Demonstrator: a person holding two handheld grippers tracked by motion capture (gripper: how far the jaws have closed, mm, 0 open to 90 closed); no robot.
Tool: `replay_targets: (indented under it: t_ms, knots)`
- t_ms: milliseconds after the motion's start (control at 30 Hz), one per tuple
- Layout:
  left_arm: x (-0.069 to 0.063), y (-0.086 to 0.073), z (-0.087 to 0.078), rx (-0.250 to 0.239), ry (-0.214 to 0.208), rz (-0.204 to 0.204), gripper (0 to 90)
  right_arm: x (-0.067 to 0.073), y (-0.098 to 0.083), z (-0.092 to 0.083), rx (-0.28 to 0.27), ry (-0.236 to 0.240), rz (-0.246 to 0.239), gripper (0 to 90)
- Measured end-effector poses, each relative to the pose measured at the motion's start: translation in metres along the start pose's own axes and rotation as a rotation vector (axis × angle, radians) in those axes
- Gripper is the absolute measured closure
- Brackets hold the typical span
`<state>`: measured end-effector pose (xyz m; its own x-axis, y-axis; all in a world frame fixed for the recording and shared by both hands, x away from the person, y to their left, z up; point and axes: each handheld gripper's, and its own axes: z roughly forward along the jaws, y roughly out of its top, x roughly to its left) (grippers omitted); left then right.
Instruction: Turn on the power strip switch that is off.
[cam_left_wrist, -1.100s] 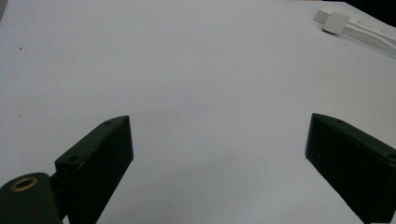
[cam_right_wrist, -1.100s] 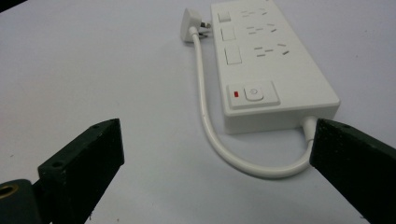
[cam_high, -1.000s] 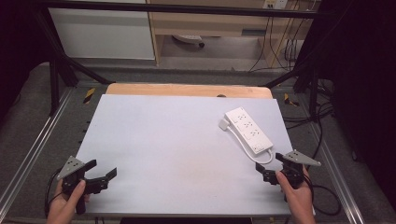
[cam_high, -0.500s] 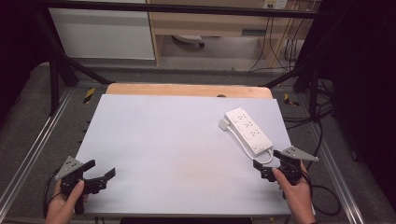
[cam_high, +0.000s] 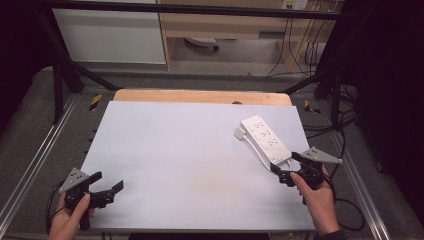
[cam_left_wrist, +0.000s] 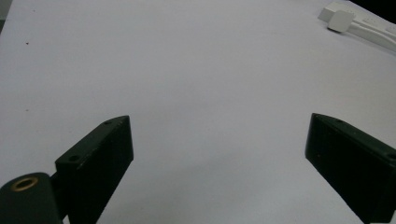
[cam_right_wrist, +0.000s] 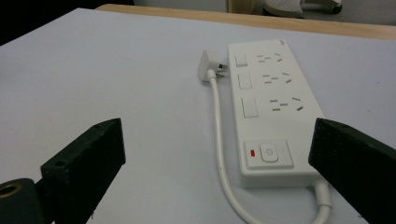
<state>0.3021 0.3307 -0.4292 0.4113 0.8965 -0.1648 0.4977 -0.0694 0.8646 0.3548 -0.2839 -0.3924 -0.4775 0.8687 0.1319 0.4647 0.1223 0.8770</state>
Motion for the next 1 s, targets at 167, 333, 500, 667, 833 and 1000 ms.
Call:
replay_targets:
  t_ms: [167, 333, 500, 667, 833, 1000]
  knots:
    - [0.0, 0.0, 0.0, 0.002, -0.004, 0.002, 7.7, 0.001, 0.017, 0.004, -0.007, 0.009, -0.02, 4.1]
    - [-0.001, 0.0, 0.001, 0.001, -0.007, 0.006, 7.7, 0.001, 0.031, 0.008, -0.012, 0.017, -0.037, 4.2]
    - [-0.001, 0.001, 0.004, -0.003, -0.01, 0.009, 7.7, -0.001, 0.043, 0.012, -0.017, 0.013, -0.042, 4.2]
    - [-0.004, 0.005, 0.01, -0.007, -0.011, 0.039, 7.8, -0.003, 0.053, 0.016, -0.015, 0.014, -0.044, 3.9]
    - [-0.003, 0.007, 0.015, 0.001, -0.017, 0.052, 7.8, -0.005, 0.058, 0.019, -0.012, 0.016, -0.037, 4.0]
    - [0.004, 0.006, 0.016, 0.0, -0.013, 0.044, 7.8, -0.005, 0.062, 0.022, -0.004, 0.008, -0.037, 4.1]
